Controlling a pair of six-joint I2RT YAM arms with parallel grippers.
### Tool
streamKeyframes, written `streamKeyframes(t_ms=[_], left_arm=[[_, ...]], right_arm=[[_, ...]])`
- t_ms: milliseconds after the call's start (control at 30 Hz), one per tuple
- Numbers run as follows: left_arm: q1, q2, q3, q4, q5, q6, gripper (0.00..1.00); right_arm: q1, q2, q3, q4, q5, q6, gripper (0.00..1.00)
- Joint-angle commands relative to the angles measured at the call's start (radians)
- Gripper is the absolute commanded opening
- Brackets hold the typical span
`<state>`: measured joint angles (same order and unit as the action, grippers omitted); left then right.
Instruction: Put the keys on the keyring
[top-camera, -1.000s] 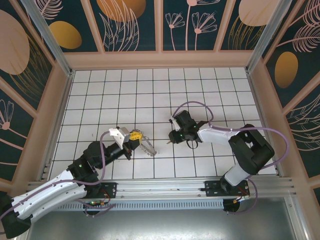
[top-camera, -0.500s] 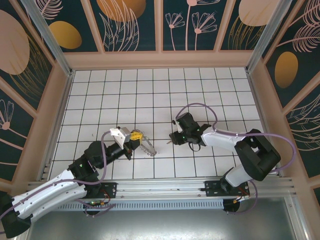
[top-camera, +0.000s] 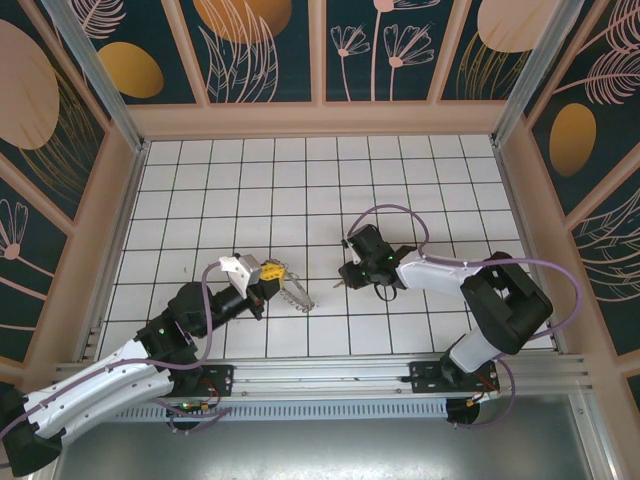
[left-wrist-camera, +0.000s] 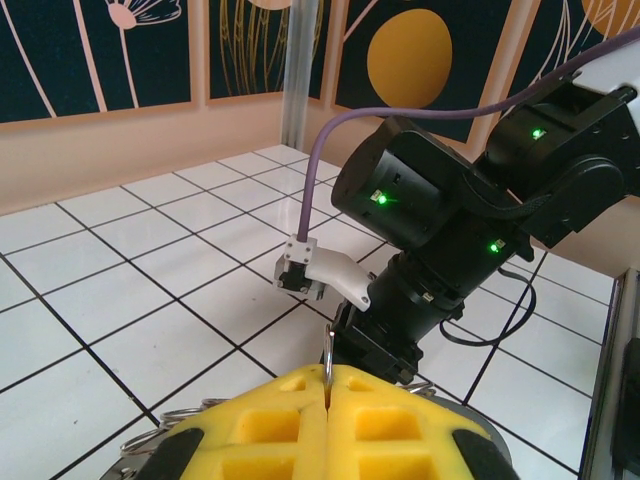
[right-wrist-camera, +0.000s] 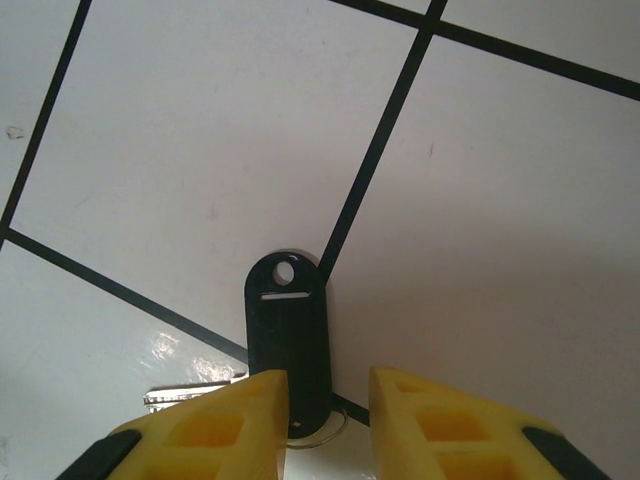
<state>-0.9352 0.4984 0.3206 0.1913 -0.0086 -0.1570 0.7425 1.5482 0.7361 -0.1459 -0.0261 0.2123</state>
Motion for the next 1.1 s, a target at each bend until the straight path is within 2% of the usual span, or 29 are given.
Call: streamKeyframes(t_ms=[0, 233, 933, 1067], left_arm=[[-0.004, 0.0, 0.017, 0.063, -0.008, 0.019, 0.0], [-0.005, 0.002, 0.02, 0.061, -0.01, 0.02, 0.0], [-0.004, 0.002, 0.025, 0.062, -0.004, 0.025, 0.0], [-0.005, 0.008, 0.026, 0.061, -0.004, 0.027, 0.0]], right_arm=[[0.011, -0.001, -0.007, -0.022, 0.036, 0.008, 0.28], [0.038, 0.026, 0.029, -0.088, 0.112, 0.001, 0.28], [0.028, -0.037, -0.031, -0.056, 0.046, 0.052, 0.27], [0.016, -0.041, -0.046, -0.029, -0.003, 0.062, 0.27]])
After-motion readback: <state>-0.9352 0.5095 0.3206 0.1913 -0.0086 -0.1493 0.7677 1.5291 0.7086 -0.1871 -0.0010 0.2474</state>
